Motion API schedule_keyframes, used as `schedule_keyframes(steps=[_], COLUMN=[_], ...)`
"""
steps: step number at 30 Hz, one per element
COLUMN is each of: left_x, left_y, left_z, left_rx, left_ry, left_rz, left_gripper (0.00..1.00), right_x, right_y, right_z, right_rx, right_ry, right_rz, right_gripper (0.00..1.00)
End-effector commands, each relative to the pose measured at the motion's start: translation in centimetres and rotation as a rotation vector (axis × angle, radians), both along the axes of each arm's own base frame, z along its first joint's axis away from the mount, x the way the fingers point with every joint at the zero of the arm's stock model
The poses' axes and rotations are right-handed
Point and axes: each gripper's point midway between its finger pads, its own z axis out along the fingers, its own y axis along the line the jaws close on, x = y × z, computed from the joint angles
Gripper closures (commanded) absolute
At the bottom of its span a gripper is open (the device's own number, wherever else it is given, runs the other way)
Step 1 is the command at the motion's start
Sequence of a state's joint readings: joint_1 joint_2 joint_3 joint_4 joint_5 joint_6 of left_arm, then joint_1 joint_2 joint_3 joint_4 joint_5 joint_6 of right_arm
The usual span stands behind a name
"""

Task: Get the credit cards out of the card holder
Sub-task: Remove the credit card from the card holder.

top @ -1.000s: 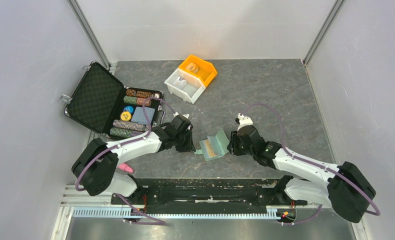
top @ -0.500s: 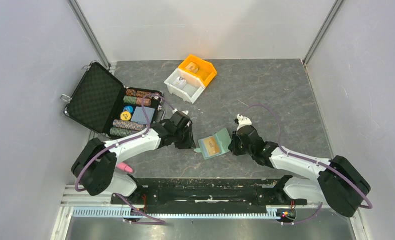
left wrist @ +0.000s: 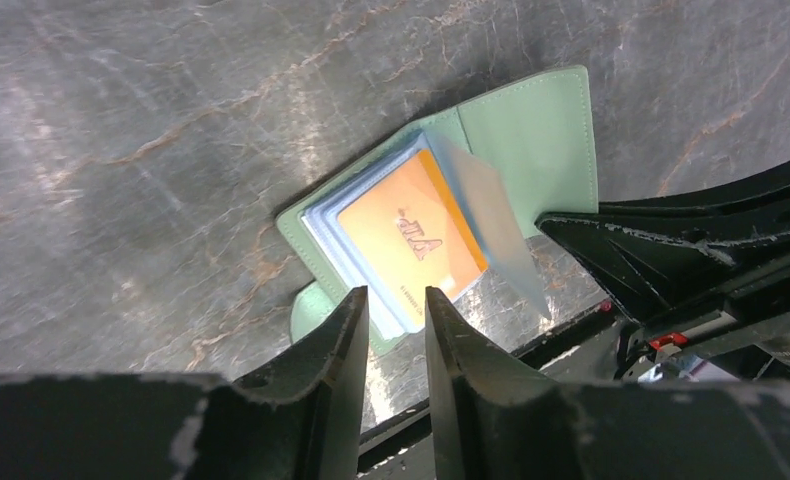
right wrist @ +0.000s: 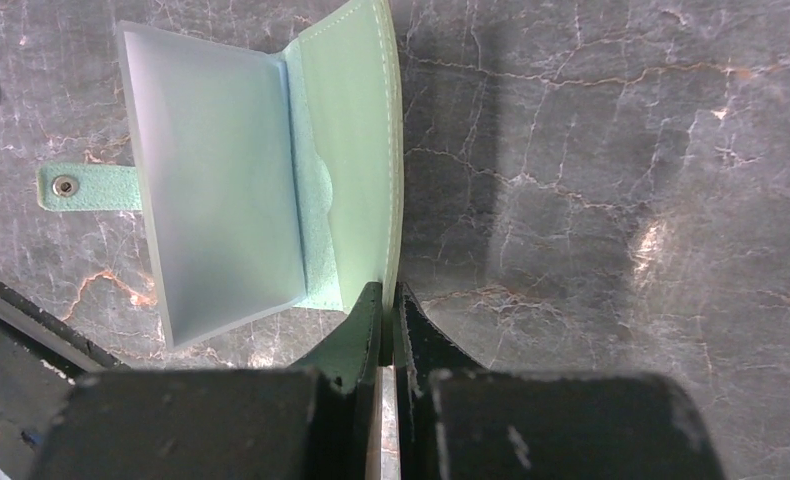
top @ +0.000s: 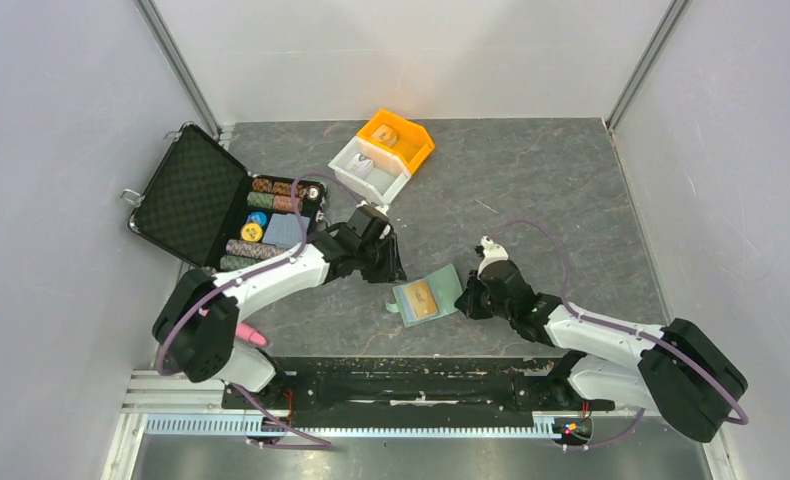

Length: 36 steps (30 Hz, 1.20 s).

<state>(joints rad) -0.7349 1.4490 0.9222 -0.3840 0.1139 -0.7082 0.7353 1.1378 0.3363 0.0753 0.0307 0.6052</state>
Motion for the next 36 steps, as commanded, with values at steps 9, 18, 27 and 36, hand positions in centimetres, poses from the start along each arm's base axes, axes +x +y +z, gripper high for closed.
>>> schedule_keyframes(steps=[9, 18, 27, 36], left_x=[-0.3, -0.7, -0.3, 0.2], left_y=[-7.1, -9.5, -9.7, -10.8], left_z=[-1.5, -1.7, -3.9, -3.9], left_rx=[-0.24, -0.284, -0.246, -0.251], left_ry=[0.12, 0.149, 0.166, 0.161], left_rz=[-0.197, -0.259, -0.239, -0.241], left_gripper=[0.72, 0.73, 0.73, 0.73], right_x=[-1.0, -0.9, -0.3, 0.3], right_y=[0.6, 0.3, -0.9, 0.5], right_z=[1.0, 1.6, 3.3, 7.1], right_rx=[0.106, 0.092, -0.001, 0.043], right_ry=[0.014, 0.003, -0.038, -0.1], right_rz=[-0.007, -0.011, -0.005, 0.059], right_gripper=[0.94, 0.87, 0.62, 0.7])
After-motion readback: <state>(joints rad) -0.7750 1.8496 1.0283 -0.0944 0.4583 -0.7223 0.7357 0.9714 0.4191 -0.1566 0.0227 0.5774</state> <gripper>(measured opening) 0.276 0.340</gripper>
